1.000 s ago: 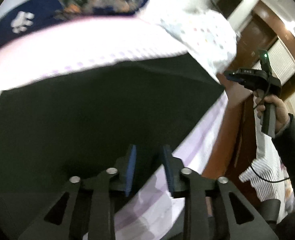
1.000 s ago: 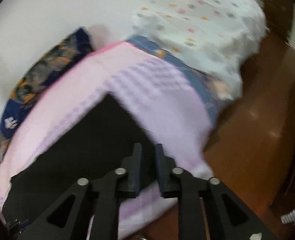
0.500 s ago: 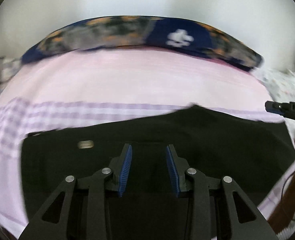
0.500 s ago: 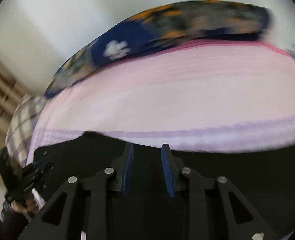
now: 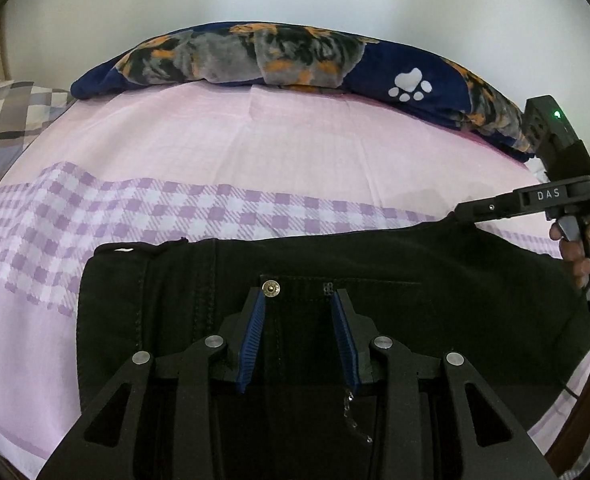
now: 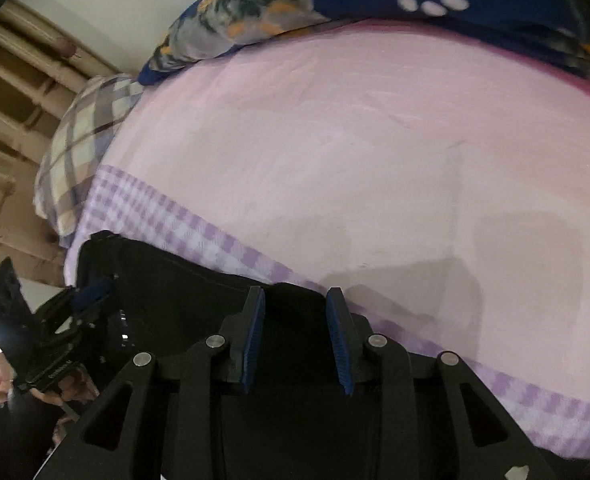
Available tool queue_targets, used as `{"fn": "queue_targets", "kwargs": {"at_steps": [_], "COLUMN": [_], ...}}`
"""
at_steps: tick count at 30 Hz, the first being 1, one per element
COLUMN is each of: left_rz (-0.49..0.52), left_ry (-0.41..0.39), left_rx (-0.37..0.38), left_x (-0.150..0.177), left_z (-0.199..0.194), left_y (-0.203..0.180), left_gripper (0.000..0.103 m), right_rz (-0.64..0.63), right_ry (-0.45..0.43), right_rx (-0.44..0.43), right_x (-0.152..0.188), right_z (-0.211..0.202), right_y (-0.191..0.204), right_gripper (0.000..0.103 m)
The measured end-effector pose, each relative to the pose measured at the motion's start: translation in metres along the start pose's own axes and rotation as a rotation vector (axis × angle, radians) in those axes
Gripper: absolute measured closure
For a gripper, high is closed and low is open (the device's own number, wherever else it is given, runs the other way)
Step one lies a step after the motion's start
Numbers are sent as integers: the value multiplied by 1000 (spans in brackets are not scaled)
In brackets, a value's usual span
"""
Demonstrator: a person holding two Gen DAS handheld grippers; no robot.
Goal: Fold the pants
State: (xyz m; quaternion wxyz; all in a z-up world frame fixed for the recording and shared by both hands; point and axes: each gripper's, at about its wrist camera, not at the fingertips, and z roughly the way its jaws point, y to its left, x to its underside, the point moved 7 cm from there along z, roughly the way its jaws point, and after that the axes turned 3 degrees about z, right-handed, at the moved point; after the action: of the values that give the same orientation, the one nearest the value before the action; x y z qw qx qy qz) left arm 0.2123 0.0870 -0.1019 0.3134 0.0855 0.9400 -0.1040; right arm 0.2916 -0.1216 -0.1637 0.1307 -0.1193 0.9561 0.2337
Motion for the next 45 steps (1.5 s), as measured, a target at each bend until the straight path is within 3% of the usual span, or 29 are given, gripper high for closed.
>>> {"fn": "queue_targets", "kwargs": {"at_steps": [2,7,9,10,14,20,23,26,29,33,36,40,42,45], "left_rz": [-2,3,-2,-5,-7,-1,-4,11,85,184,229,269,280,281], "left_ry": [0,-8,-8,-6,-7,-11,-3,0,-35,-48,-27,31,60,119], "left_rx": [12,21,23,24,32,32,28,-6,-50,-29,31,88,82,32], "left_x": [0,-3,-5,-6,-7,-6,-6,-9,-13,-13,-7,4,11,21], "left_z": [2,5,6,7,8,9,9,3,-9,-14,-10,2,10,26], "left_y": [2,5,6,7,8,10,9,4,-13,-50,-81,-112,-116,-113], "left_gripper": [67,67,67,67,67,67,67,67,67,65,64,63,63,63], "right_rz": [-21,-85,-105,-105,-130,-138,-117,-97,-64,-36,-8,26,58,81], "right_ry": [30,75,61,54,-5,-52,-79,-169,-221,-192,-179,-220,-232,-274], "right_rx": [-24,7,-1,-19,33,104,125,162,171,161,181,265,251,250], "right_x": [2,8,8,7,-1,-3,-2,-1,13,41,54,55,54,58], "right_z": [3,10,9,8,4,12,6,-18,-44,-50,-42,-39,-43,-60], "right_y": [5,8,9,12,13,8,7,7,-1,-10,-20,-38,-44,-45], "right_gripper": [72,73,80,91,95,92,77,74,74,74,74,85,87,80]}}
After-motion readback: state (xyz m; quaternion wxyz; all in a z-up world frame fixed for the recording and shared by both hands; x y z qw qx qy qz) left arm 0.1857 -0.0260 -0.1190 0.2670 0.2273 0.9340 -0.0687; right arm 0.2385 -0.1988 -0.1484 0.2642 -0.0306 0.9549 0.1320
